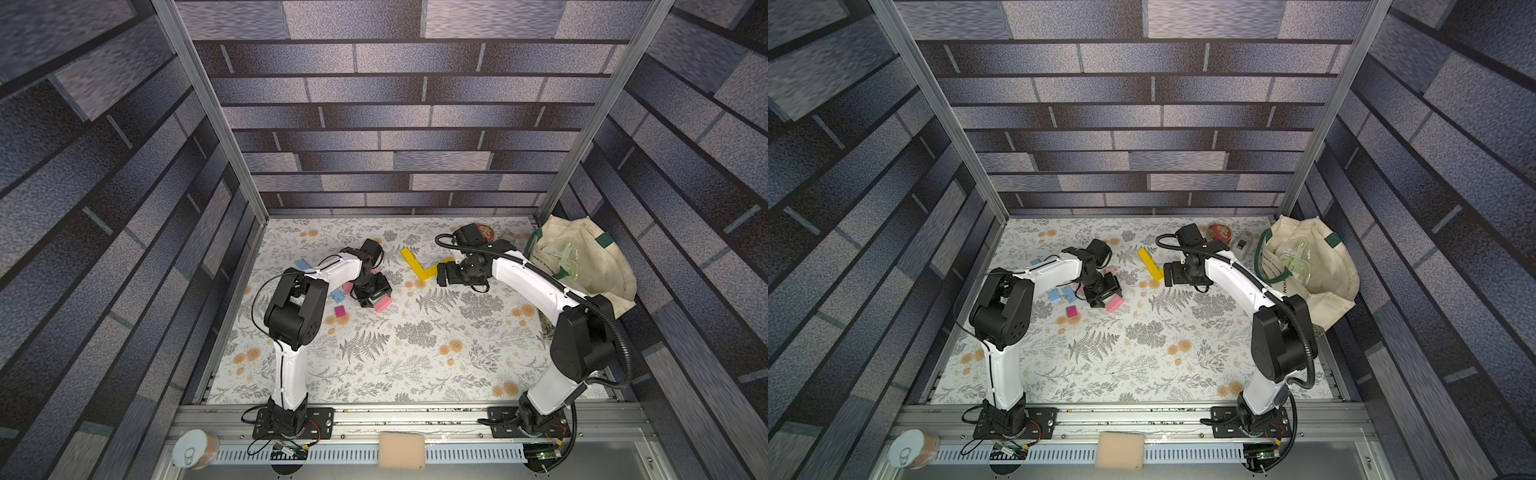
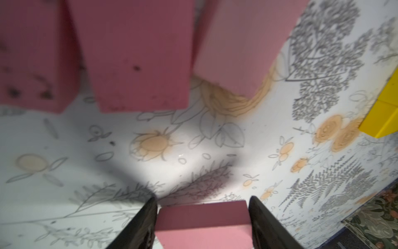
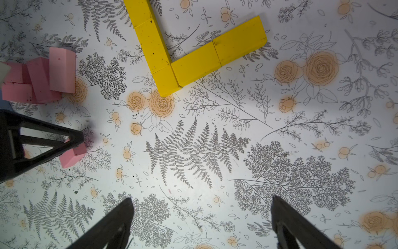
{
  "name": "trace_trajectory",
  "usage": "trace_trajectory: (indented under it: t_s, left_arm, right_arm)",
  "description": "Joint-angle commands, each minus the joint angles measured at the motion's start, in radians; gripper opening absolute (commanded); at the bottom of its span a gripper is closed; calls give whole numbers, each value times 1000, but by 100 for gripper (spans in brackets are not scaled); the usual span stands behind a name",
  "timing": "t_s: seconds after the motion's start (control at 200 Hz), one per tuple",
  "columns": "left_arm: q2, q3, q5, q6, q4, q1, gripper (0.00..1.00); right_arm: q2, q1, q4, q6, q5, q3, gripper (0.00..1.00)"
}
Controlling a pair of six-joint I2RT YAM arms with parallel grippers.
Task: Assemble the letter v with building blocks
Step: Place the building block at the center of the board, then adjust the building block at the center of the board.
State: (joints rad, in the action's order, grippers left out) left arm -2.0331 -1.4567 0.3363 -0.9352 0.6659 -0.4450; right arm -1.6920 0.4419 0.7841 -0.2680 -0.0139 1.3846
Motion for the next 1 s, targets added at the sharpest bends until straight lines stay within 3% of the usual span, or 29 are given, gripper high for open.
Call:
trace_trajectory:
  t_s: [0.0, 0.115, 0.21, 0.366, 0.436, 0.606, 0.817, 0.997]
  left_arm:
    - [-91, -67, -20, -185, -80, -32, 78]
    - [-108, -129, -42, -221, -62, -42, 84]
    - [-42, -128, -63, -197, -59, -12, 86]
    - [193, -86, -67, -67, -25, 135, 100]
    - [295, -46, 4, 4, -31, 221, 100]
    - [492, 181, 166, 95, -95, 369, 100]
    - [612, 458, 294, 77, -253, 408, 100]
    - [690, 543, 333, 126, -272, 438, 100]
  right_arm:
    - [32, -6, 33, -10, -8, 16, 100]
    - [42, -6, 48, -73, -53, 12, 100]
    - [48, -3, 57, -148, -94, -3, 100]
    - [54, 56, 4, -312, -109, -48, 100]
    - [11, 111, 9, -367, -129, -11, 100]
    - [-159, 252, 8, -548, -150, 128, 96]
    - [-417, 360, 48, -741, -141, 359, 91]
    - [-527, 376, 96, -869, -144, 458, 84]
